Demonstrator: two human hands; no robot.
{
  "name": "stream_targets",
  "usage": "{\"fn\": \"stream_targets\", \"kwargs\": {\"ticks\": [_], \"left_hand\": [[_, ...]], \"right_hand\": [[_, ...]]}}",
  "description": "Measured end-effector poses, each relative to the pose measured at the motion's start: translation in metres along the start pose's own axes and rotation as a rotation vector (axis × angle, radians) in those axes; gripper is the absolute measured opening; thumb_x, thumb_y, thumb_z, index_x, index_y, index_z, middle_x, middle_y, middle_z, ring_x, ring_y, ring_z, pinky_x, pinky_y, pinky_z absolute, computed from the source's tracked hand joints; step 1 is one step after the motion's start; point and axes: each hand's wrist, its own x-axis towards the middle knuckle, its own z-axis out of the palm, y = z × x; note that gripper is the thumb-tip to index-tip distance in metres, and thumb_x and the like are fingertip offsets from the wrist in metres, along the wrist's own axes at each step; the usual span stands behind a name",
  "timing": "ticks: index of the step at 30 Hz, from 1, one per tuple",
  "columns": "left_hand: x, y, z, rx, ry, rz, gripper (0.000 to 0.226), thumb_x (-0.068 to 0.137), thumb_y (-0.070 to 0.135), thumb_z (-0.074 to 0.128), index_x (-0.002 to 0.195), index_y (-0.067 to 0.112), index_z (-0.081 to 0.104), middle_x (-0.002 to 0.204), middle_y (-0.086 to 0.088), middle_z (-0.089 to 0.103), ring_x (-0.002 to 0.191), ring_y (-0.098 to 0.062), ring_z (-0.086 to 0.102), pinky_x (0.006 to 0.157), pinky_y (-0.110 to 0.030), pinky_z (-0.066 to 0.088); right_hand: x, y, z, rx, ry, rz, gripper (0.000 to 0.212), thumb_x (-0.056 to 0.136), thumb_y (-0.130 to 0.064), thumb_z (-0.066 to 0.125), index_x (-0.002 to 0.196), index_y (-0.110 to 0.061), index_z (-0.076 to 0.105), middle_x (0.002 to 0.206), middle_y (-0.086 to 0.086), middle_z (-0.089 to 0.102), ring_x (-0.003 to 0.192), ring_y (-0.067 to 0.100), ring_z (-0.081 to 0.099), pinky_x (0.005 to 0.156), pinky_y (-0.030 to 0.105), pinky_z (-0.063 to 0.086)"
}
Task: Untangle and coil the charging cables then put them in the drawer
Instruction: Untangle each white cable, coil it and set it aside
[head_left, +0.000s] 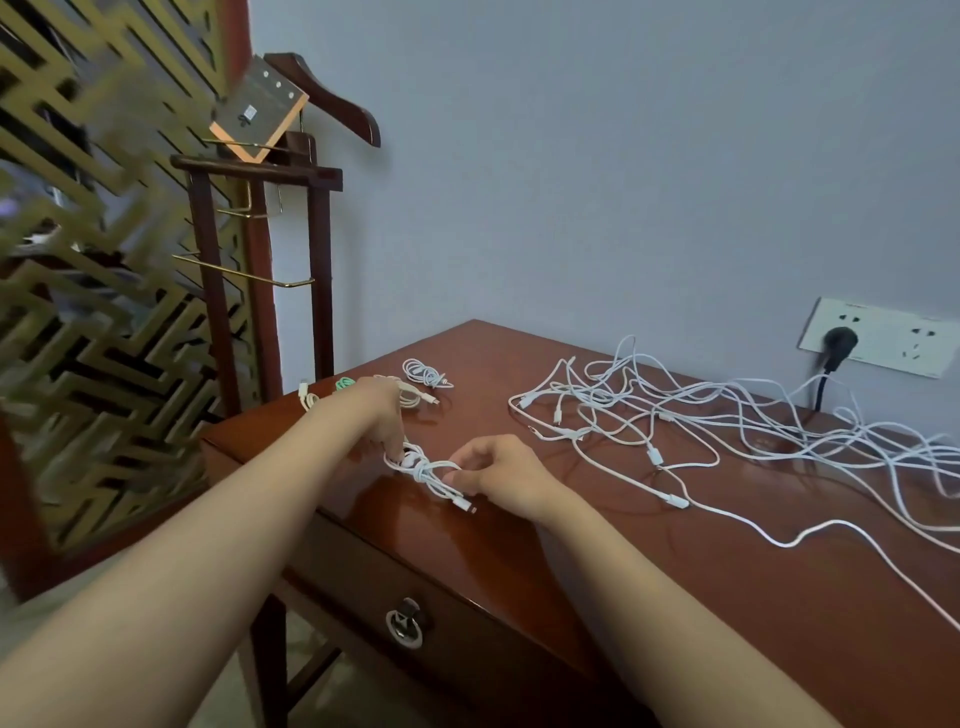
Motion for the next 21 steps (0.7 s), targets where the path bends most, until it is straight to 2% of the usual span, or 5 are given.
{"fn": "stream_targets", "kwargs": {"ticks": [6, 9, 12, 16, 21], "left_hand": [[0.001, 0.005, 0.001, -0.009, 0.068, 0.002, 0.032, 0.08, 0.016, 0.071, 0.108, 0.002, 0.065, 0.099, -0.016, 0.069, 0.084, -0.028, 0.07, 0.077, -0.039, 0.058], [0.0, 0.011, 0.001, 0.049, 0.154, 0.047, 0.035, 0.081, 0.021, 0.071, 0.111, 0.006, 0.065, 0.11, -0.013, 0.066, 0.097, -0.027, 0.065, 0.081, -0.031, 0.054], [-0.001, 0.02, 0.001, 0.072, 0.232, 0.096, 0.028, 0.083, 0.018, 0.065, 0.11, 0.009, 0.066, 0.114, -0.008, 0.064, 0.105, -0.025, 0.06, 0.085, -0.03, 0.048], [-0.003, 0.041, 0.004, 0.042, 0.244, 0.16, 0.027, 0.085, 0.013, 0.053, 0.107, 0.009, 0.068, 0.115, -0.01, 0.064, 0.104, -0.028, 0.061, 0.086, -0.03, 0.05], [-0.011, 0.077, 0.016, 0.01, 0.178, 0.24, 0.032, 0.085, 0.005, 0.044, 0.106, 0.006, 0.068, 0.111, -0.015, 0.066, 0.101, -0.03, 0.064, 0.083, -0.032, 0.053]], "right_hand": [[-0.002, -0.002, 0.009, -0.047, 0.111, -0.007, 0.015, 0.085, -0.022, 0.066, 0.095, -0.012, 0.072, 0.084, 0.0, 0.063, 0.082, 0.008, 0.054, 0.058, 0.013, 0.035], [-0.002, -0.003, 0.005, -0.065, 0.13, 0.014, 0.016, 0.087, -0.019, 0.062, 0.098, -0.013, 0.071, 0.092, 0.004, 0.066, 0.087, 0.009, 0.054, 0.068, 0.012, 0.034], [-0.004, -0.003, -0.003, -0.087, 0.162, 0.014, 0.021, 0.088, -0.012, 0.055, 0.103, -0.01, 0.07, 0.09, 0.001, 0.061, 0.09, 0.011, 0.055, 0.085, 0.02, 0.043], [-0.011, 0.002, -0.026, -0.149, 0.233, 0.03, 0.024, 0.089, -0.008, 0.051, 0.102, -0.01, 0.07, 0.086, 0.001, 0.06, 0.085, 0.012, 0.055, 0.072, 0.016, 0.037], [-0.028, 0.019, -0.06, -0.269, 0.393, 0.053, 0.023, 0.086, -0.007, 0.05, 0.094, -0.017, 0.069, 0.085, 0.0, 0.062, 0.085, 0.017, 0.058, 0.075, 0.022, 0.041]]}}
